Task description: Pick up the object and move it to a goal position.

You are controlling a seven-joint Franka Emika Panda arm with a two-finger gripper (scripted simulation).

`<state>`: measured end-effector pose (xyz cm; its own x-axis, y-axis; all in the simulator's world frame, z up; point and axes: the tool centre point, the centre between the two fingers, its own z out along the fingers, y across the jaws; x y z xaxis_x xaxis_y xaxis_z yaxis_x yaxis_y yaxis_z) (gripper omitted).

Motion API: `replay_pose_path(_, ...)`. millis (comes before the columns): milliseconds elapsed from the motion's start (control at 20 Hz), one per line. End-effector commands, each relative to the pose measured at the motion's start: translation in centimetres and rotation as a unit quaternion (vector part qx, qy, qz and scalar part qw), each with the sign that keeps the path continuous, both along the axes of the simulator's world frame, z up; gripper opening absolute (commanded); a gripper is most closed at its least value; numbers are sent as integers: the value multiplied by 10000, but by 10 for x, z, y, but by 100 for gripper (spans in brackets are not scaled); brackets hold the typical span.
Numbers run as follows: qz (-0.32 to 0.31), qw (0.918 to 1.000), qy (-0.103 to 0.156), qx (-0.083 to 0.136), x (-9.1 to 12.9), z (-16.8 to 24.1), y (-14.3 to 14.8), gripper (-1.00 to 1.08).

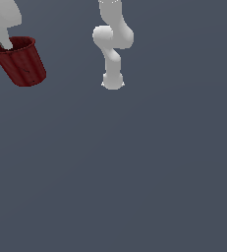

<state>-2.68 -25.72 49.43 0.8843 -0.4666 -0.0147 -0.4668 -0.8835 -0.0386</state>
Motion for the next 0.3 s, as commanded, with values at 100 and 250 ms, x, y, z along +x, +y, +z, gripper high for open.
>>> replay_pose_path(100, 3, 10000, -15, -3, 1, 7, -2, -100)
replay_pose_path(250, 3, 10000, -15, -3, 1, 7, -2, -100)
